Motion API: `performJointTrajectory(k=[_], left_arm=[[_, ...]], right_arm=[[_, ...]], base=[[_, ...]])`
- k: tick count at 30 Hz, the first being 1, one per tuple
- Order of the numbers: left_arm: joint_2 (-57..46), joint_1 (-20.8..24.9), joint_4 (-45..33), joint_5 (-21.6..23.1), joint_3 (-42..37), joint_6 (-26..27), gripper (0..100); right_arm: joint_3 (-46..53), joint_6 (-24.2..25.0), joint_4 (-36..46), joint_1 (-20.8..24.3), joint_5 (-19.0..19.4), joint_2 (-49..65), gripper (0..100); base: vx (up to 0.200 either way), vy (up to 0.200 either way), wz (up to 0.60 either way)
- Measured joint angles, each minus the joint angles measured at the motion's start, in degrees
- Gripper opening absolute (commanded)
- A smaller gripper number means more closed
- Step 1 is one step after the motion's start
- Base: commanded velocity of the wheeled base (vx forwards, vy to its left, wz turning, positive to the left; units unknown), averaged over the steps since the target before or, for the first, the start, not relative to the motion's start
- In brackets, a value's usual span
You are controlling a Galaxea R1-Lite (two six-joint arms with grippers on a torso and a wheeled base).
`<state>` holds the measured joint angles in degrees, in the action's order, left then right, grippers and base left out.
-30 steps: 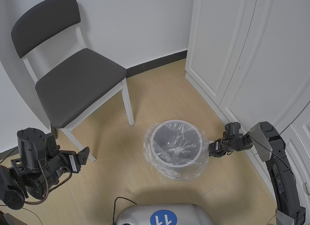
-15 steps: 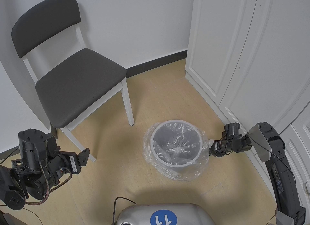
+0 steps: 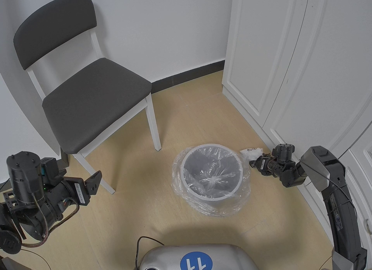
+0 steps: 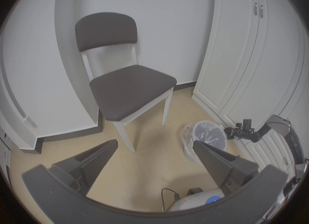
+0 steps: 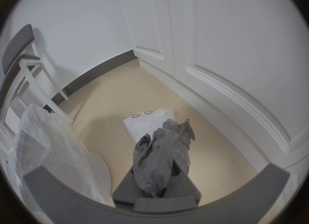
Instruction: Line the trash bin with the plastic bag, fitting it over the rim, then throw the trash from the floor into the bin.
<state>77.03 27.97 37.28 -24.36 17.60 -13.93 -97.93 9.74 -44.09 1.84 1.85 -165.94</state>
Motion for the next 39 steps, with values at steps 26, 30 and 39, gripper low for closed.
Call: performJointTrajectory(k=[26, 30, 39], left_arm=[[-17.5, -6.0, -0.6, 4.1, 1.7, 8.0, 100], [-18.1, -6.4, -0.6, 4.4, 1.7, 8.2, 100], [-18.9, -6.7, -0.6, 4.7, 1.4, 8.4, 100]], right_arm=[[44.4, -3.9, -3.0, 4.0, 12.9, 54.6, 0], [46.9, -4.2, -0.7, 10.1, 10.2, 60.2, 0], [48.8, -4.3, 0.0, 21.1, 3.3, 58.9, 0]], base=[[0.000, 0.000, 0.00], [0.000, 0.000, 0.00], [0.000, 0.000, 0.00]])
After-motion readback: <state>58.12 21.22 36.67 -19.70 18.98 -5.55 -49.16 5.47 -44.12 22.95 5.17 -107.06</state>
